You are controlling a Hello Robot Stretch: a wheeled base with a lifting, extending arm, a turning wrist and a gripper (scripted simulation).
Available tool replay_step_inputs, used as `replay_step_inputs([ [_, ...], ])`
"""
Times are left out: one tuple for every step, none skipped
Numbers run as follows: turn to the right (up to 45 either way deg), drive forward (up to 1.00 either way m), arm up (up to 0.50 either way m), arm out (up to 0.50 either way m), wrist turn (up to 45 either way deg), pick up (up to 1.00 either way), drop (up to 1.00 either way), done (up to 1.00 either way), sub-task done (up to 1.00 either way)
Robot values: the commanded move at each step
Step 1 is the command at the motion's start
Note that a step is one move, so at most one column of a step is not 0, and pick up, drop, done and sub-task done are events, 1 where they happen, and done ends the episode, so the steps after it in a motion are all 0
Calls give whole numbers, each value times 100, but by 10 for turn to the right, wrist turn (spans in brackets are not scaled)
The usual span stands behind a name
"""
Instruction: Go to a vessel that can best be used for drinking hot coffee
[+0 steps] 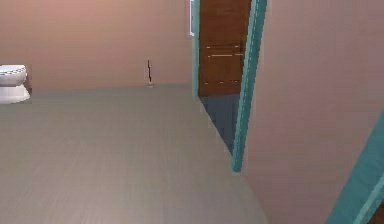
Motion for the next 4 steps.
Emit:
replay_step_inputs([
  [-270,0,0,0,0,0,0,0,0],
  [0,45,0,0,0,0,0,0,0],
  [450,0,0,0,0,0,0,0,0],
  [420,0,0,0,0,0,0,0,0],
])
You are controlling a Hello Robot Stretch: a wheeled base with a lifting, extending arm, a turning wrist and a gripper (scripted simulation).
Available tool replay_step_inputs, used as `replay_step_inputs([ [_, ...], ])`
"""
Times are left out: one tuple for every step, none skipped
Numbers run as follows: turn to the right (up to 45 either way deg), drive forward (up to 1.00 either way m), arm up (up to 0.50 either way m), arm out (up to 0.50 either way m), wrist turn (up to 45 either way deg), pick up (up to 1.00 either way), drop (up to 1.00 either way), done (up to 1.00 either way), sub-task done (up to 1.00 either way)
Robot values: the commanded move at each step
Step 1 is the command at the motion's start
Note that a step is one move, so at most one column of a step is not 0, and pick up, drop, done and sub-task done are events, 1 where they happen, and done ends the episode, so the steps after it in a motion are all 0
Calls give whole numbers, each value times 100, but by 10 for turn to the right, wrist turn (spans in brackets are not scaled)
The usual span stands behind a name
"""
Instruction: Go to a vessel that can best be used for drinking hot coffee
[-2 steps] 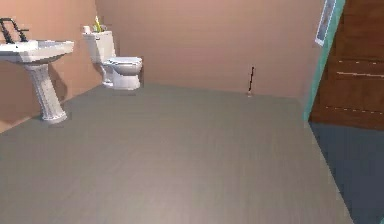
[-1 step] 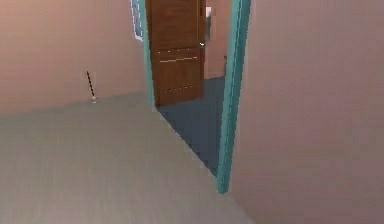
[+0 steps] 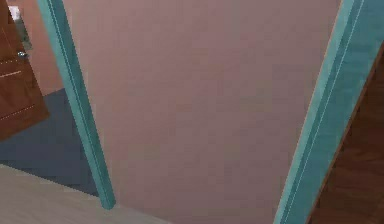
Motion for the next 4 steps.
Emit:
replay_step_inputs([
  [0,20,0,0,0,0,0,0,0],
  [-450,0,0,0,0,0,0,0,0],
  [-180,0,0,0,0,0,0,0,0],
  [-30,0,0,0,0,0,0,0,0],
])
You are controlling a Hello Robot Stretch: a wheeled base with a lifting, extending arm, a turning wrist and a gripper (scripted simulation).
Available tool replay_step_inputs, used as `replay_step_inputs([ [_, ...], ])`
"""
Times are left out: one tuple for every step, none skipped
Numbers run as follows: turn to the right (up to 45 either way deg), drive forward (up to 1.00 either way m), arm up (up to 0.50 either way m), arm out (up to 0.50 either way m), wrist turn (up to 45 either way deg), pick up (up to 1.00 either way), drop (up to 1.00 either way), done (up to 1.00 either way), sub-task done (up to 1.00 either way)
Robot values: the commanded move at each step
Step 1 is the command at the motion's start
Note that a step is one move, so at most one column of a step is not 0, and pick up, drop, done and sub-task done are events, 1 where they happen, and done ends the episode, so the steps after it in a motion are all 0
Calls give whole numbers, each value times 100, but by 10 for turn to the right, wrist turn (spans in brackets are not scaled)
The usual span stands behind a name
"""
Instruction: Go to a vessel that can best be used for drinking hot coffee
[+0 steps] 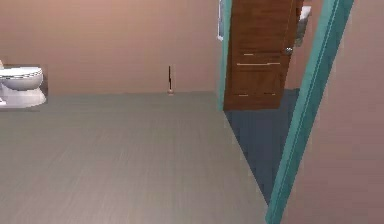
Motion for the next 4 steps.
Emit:
replay_step_inputs([
  [0,15,0,0,0,0,0,0,0],
  [0,100,0,0,0,0,0,0,0],
  [60,0,0,0,0,0,0,0,0],
  [30,0,0,0,0,0,0,0,0],
])
